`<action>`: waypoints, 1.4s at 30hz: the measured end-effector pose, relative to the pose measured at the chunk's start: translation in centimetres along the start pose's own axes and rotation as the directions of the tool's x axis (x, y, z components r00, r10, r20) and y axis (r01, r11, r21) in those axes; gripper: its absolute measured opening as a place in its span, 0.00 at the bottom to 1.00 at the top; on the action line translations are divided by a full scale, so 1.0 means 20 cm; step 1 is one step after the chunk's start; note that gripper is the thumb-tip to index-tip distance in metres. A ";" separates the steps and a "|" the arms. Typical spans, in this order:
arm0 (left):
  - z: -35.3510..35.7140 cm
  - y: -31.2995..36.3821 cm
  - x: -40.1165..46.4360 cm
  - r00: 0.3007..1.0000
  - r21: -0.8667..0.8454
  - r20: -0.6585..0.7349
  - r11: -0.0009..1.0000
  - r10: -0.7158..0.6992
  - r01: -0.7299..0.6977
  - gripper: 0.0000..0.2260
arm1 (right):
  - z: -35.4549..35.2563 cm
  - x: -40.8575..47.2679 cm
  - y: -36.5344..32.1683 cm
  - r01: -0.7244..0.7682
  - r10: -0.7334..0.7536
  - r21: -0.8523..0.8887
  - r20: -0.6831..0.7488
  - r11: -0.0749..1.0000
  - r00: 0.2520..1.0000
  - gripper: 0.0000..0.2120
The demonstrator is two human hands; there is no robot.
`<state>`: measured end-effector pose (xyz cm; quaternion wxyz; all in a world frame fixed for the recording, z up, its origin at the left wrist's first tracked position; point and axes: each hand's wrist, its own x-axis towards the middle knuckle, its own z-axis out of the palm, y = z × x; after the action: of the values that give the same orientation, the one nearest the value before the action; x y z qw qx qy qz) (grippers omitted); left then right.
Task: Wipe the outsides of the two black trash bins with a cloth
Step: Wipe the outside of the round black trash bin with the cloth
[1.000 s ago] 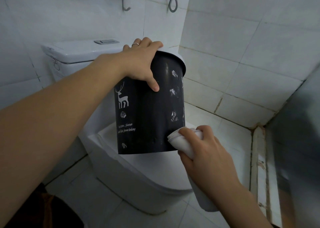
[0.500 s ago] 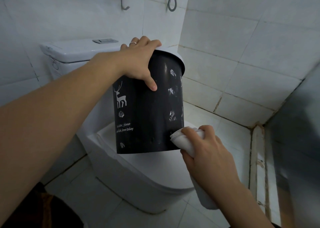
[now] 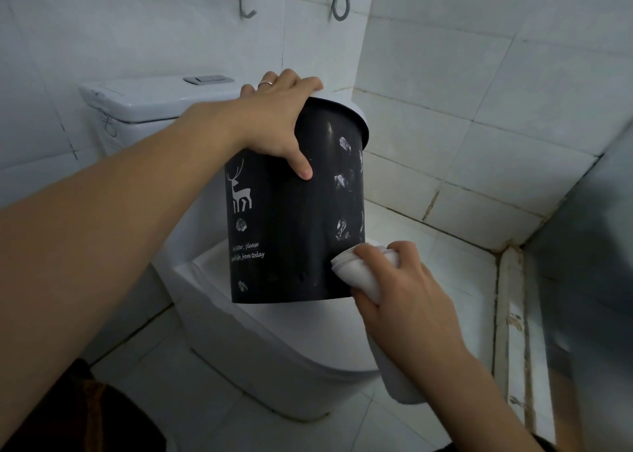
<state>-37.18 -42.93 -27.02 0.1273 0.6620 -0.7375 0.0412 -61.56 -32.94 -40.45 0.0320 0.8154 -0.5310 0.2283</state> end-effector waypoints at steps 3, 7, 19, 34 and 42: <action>0.00 0.00 0.00 1.000 0.005 -0.001 1.000 -0.011 0.011 0.58 | 0.00 0.00 0.01 -0.001 0.001 0.001 0.004 1.000 1.000 0.17; 0.00 0.01 0.00 1.000 0.010 0.005 1.000 -0.006 0.006 0.58 | 0.00 -0.05 -0.07 0.045 -0.046 0.027 0.035 0.999 0.998 0.19; -0.01 0.01 -0.01 1.000 0.004 0.008 1.000 0.005 -0.005 0.58 | 0.00 -0.01 0.00 -0.023 0.020 0.066 0.050 0.998 0.999 0.18; -0.02 0.02 -0.02 1.000 0.008 0.006 1.000 -0.007 0.007 0.58 | 0.00 -0.03 -0.04 -0.032 0.028 0.062 0.062 0.998 0.998 0.19; -0.03 0.05 -0.02 1.000 0.004 0.018 1.000 0.000 0.000 0.58 | -0.03 -0.03 -0.06 0.003 -0.006 0.103 0.034 0.995 0.999 0.19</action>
<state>-38.03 -42.27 -26.34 0.1193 0.6624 -0.7387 0.0367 -60.97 -31.77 -39.86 -0.0186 0.8210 -0.5171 0.2411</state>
